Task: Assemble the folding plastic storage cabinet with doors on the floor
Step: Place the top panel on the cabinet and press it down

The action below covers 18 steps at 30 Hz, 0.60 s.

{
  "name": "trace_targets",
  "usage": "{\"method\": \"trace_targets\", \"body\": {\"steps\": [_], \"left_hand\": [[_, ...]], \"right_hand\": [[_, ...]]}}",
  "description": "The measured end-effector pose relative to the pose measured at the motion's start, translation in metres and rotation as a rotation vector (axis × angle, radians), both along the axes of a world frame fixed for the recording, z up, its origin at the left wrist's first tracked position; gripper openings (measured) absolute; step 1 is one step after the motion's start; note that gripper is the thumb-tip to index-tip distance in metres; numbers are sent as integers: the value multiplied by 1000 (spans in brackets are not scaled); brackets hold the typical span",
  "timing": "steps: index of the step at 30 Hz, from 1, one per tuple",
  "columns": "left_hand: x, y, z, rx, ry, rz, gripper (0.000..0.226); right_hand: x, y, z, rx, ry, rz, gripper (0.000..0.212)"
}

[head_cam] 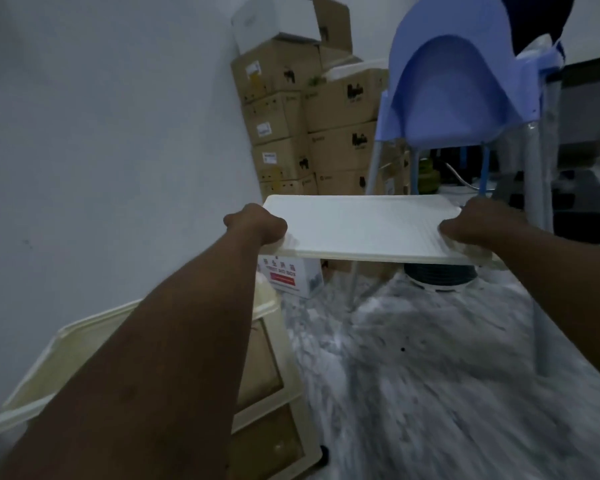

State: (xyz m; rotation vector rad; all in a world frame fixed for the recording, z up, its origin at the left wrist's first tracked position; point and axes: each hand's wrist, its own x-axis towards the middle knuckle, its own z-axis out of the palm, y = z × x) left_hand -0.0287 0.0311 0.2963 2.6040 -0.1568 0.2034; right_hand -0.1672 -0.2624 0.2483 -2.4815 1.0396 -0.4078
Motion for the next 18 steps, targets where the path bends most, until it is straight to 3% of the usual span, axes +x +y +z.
{"method": "trace_targets", "body": {"steps": [6,10,14,18], "left_hand": [[-16,135,33,-58,9,116,60],[-31,225,39,-89,9,237,59],[-41,293,26,-107,38,313,61],[-42,333,-3,-132,100,355,71]], "right_hand": [[22,105,41,-40,-78,209,73],[46,185,52,-71,-133,346,59],[68,242,44,24,-187,470,53],[89,277,21,-5,-147,531,53]]}}
